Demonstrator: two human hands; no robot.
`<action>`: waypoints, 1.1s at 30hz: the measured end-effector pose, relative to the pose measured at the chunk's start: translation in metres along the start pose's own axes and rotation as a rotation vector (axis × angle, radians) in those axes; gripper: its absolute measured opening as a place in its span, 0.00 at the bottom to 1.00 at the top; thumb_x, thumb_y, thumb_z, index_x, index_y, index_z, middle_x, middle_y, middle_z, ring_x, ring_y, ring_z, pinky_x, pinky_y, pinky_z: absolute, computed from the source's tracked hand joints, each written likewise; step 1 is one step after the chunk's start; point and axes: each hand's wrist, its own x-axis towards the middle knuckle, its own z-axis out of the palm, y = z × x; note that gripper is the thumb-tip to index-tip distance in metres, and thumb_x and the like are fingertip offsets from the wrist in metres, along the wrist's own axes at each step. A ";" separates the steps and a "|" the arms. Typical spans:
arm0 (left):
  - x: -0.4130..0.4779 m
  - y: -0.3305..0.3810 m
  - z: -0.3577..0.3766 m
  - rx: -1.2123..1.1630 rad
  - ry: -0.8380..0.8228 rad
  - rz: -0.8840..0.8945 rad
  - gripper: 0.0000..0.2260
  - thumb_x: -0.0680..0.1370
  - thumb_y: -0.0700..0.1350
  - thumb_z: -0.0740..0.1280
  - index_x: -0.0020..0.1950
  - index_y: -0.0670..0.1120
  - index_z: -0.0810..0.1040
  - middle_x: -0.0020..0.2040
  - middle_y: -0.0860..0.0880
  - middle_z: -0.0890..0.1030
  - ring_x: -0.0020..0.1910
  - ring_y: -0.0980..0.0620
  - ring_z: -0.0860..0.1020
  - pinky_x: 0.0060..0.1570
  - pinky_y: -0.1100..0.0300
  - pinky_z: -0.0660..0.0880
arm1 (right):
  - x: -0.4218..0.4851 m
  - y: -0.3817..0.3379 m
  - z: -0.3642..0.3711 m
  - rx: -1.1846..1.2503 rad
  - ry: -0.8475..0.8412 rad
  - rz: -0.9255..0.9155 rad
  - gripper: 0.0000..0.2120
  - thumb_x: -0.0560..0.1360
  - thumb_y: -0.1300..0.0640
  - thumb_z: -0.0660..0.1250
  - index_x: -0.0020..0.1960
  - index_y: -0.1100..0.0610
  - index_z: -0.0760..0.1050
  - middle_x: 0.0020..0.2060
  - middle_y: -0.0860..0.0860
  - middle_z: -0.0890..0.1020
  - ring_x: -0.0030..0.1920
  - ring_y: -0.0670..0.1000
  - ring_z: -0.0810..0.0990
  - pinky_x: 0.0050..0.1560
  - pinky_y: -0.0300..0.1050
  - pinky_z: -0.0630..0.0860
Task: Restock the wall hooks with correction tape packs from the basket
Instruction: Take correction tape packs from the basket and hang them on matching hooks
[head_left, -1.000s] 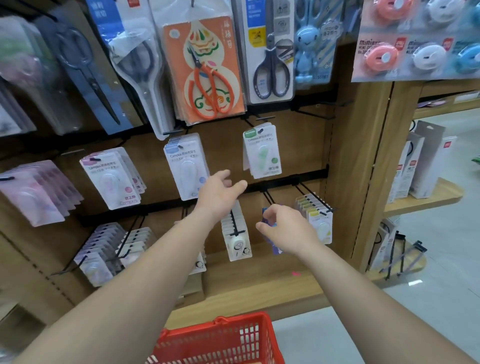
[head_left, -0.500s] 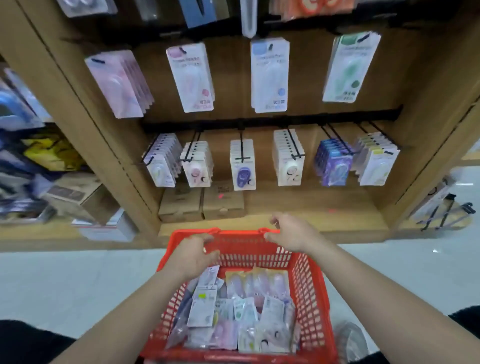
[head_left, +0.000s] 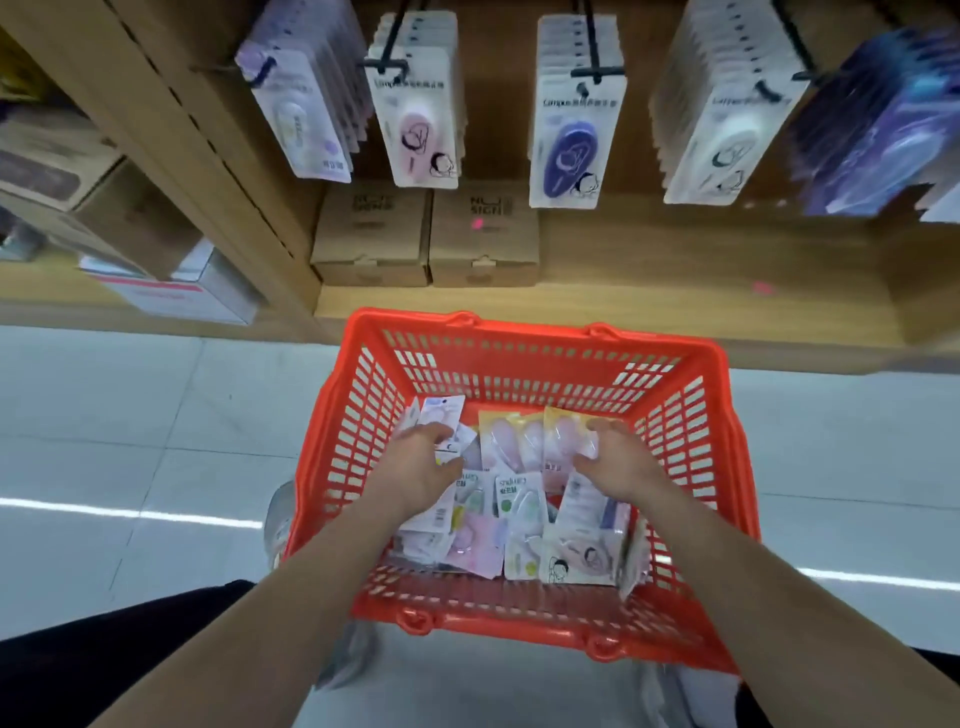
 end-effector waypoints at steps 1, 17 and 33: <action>0.009 0.003 0.004 -0.001 0.006 0.009 0.23 0.79 0.51 0.70 0.73 0.47 0.74 0.70 0.47 0.78 0.65 0.47 0.78 0.65 0.56 0.73 | 0.007 0.006 0.005 0.021 0.011 0.033 0.32 0.79 0.49 0.69 0.79 0.58 0.64 0.75 0.59 0.68 0.73 0.61 0.70 0.71 0.51 0.69; 0.115 0.029 0.076 0.089 -0.033 -0.110 0.37 0.75 0.54 0.74 0.79 0.46 0.63 0.73 0.44 0.69 0.70 0.40 0.72 0.70 0.47 0.66 | 0.067 0.028 0.049 0.362 0.117 0.258 0.52 0.67 0.47 0.82 0.81 0.55 0.56 0.76 0.59 0.62 0.75 0.63 0.65 0.74 0.55 0.67; 0.106 0.013 0.066 -0.773 -0.251 -0.182 0.15 0.73 0.52 0.68 0.59 0.51 0.80 0.53 0.46 0.83 0.47 0.46 0.79 0.46 0.55 0.72 | 0.068 0.020 0.051 0.724 -0.235 0.157 0.18 0.69 0.51 0.81 0.54 0.46 0.77 0.51 0.45 0.83 0.52 0.47 0.81 0.46 0.42 0.76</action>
